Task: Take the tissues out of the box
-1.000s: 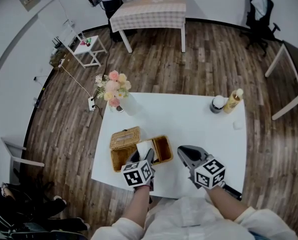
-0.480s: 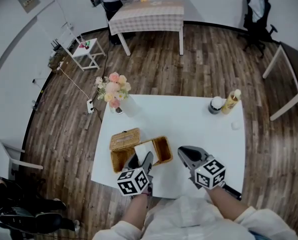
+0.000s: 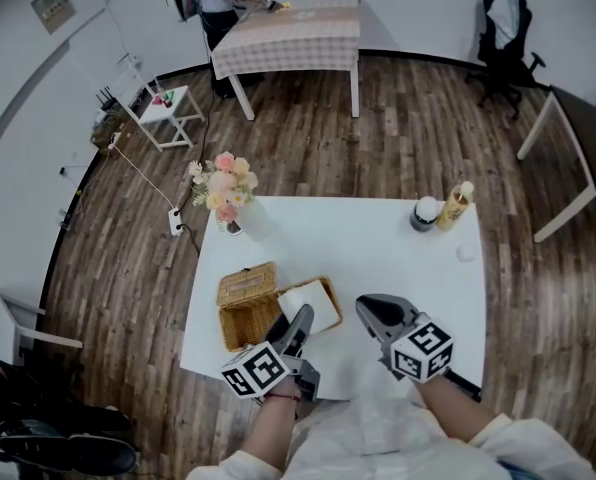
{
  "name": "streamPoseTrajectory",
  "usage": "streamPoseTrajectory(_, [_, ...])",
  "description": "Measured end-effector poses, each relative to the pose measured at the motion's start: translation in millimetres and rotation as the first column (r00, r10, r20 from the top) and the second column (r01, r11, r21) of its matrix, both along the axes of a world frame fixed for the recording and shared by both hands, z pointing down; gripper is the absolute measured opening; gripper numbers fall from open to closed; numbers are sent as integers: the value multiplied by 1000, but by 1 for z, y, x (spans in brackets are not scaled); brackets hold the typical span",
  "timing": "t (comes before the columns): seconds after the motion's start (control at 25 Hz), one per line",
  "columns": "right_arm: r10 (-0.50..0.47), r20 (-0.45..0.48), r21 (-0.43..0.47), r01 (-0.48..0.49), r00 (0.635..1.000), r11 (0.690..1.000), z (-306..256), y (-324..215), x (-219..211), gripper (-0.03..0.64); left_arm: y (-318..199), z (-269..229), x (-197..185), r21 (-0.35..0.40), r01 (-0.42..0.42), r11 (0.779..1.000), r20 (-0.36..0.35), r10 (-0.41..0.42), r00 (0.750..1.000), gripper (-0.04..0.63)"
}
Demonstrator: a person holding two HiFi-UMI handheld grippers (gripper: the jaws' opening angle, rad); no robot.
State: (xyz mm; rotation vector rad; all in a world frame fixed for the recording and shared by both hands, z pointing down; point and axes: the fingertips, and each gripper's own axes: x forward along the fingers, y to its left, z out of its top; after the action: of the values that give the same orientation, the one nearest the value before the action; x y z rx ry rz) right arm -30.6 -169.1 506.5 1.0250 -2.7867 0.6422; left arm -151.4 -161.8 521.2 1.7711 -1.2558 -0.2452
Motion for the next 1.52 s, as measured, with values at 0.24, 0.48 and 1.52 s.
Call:
streamPoseTrajectory(0.24, [-22,-51,102,27,998,994,-27,5,-1,35,-2,-11,24,14,-34,999,-188,36,982,241])
streamPoseTrajectory(0.48, [-25,-63,120,33,998,992,-34,11,2,35,-4,-16,45,21,-26,999,-403,33,915,241])
streamPoseTrajectory(1.52, [-5,-25,110,8,1000,994,-44,11,18,35,-7,-33,58,125,-2,992,-588,75,805,241])
